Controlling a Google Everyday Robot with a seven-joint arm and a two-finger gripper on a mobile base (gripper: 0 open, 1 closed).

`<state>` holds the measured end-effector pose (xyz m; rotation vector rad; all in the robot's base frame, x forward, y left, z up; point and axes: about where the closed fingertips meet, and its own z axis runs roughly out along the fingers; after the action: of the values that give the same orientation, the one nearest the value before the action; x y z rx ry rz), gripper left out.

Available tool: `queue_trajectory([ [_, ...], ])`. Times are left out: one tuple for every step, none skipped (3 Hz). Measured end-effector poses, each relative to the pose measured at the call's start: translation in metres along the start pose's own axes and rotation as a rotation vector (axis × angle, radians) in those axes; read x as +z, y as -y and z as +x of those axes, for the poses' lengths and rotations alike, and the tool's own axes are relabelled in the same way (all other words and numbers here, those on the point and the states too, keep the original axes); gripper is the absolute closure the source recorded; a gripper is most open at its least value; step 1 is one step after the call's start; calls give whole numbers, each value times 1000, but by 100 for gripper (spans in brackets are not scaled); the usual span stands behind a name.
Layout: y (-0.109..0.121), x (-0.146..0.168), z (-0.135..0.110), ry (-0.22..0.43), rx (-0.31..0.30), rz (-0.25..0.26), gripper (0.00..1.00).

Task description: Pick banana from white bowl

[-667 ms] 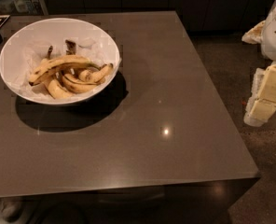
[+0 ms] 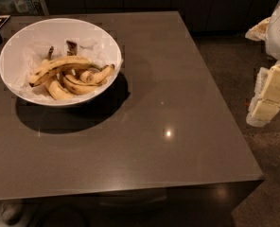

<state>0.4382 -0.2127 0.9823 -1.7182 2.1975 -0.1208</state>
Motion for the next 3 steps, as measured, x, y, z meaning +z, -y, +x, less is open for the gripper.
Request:
queue_trajectory([
  [4, -4, -18, 5, -29, 60, 0],
  [12, -7, -47, -7, -95, 102, 0],
  [12, -7, -47, -7, -95, 102, 0],
])
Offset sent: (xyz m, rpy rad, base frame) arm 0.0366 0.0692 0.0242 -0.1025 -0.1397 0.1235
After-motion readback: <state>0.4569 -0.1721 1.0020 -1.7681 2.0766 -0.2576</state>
